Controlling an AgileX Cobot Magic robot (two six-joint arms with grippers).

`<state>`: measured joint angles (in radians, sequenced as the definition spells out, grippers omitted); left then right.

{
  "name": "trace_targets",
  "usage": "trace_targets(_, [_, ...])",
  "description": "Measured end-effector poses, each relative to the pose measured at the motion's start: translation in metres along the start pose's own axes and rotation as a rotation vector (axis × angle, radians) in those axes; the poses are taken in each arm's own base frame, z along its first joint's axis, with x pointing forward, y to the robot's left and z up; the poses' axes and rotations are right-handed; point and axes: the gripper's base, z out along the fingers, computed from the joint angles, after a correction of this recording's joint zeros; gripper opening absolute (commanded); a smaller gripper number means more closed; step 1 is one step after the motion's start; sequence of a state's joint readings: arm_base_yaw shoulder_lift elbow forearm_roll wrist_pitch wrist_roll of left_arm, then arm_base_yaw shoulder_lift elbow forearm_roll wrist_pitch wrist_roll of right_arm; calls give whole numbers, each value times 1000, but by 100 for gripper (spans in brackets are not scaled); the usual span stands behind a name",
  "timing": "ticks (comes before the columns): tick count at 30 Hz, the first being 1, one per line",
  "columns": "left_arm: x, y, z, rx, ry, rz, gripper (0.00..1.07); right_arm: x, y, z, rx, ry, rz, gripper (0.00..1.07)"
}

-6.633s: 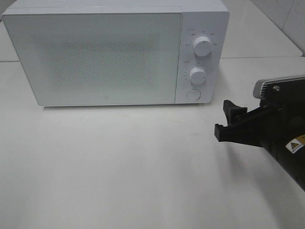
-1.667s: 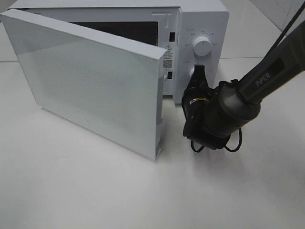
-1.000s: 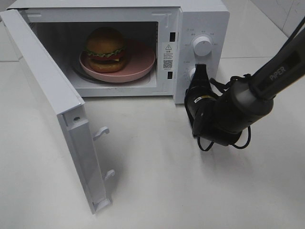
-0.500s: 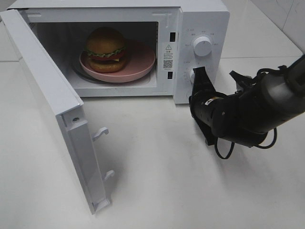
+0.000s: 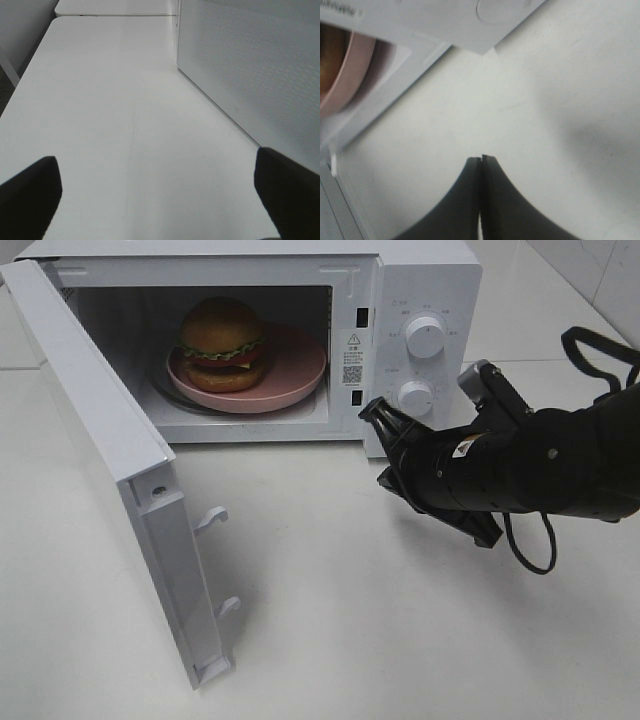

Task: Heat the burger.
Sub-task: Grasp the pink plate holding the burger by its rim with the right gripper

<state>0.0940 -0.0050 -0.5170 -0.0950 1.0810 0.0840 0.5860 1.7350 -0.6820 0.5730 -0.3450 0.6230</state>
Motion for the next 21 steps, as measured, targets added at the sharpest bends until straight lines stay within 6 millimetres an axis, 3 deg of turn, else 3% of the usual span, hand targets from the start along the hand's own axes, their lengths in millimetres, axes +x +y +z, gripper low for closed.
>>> trace_targets(5, [0,0,0,0,0,0,98,4,2,-10,13,75,-141,0])
trace_targets(7, [0,0,0,0,0,0,98,12,0,-22,52,209,-340,1])
trace_targets(21, [0,0,0,0,0,0,98,13,9,-55,165,596,-961,5])
